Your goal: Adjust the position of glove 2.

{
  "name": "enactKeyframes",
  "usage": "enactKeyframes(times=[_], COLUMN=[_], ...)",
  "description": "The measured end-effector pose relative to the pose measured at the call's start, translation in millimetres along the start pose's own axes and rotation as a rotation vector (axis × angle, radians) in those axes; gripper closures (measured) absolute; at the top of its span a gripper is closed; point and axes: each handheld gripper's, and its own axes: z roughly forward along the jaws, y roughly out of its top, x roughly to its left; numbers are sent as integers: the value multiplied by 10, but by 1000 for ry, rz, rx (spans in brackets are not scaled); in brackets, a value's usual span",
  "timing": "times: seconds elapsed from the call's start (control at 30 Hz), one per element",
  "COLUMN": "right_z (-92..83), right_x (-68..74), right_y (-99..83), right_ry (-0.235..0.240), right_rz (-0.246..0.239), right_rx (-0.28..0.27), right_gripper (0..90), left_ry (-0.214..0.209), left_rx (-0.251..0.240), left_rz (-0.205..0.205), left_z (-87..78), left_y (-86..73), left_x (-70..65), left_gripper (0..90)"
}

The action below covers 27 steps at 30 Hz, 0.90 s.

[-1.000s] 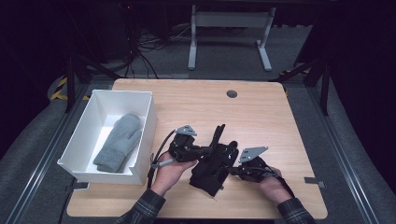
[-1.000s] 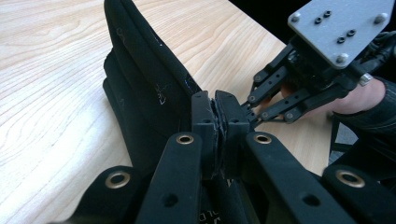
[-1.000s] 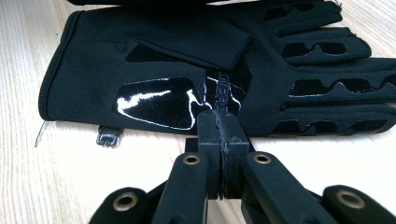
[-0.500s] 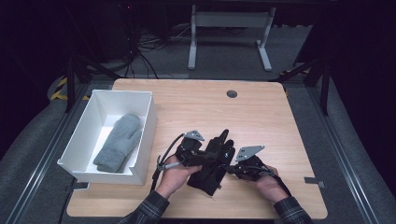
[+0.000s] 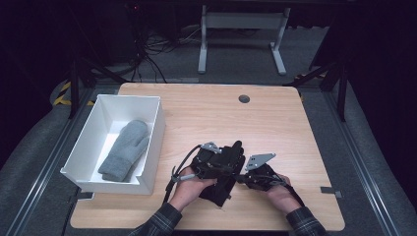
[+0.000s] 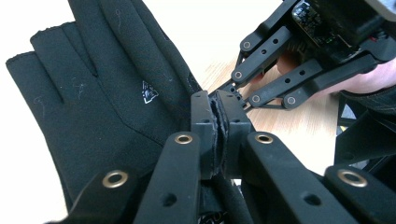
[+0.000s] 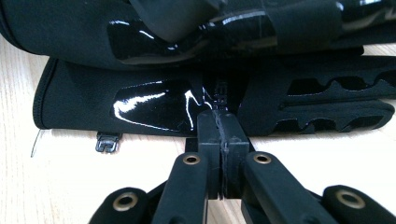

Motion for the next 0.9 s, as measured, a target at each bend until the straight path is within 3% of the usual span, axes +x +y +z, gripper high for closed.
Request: enactKeyframes(times=[0.27, 0.33, 0.43, 0.63, 0.77, 0.9], right_z=[-159, -214, -321, -412, -430, -443], right_x=[-74, -115, -212, -385, -481, -570], right_y=[-40, -74, -162, -302, -381, -437], right_ry=[-32, -48, -82, -145, -210, -258], right_rz=[27, 41, 77, 137, 159, 184], right_rx=[-48, -58, -75, -76, -69, -71], right_gripper=[874, 837, 743, 489, 336, 270], left_ry=[-20, -25, -29, -39, -16, 21], left_rx=[-9, -2, 18, 79, 136, 166], left_rz=[14, 22, 34, 54, 57, 73], left_z=[1, 7, 34, 215, 328, 327], left_y=[7, 7, -1, -54, -106, -123], left_x=[-35, -59, -106, -212, -236, -242], left_gripper=[788, 825, 895, 897, 899, 900])
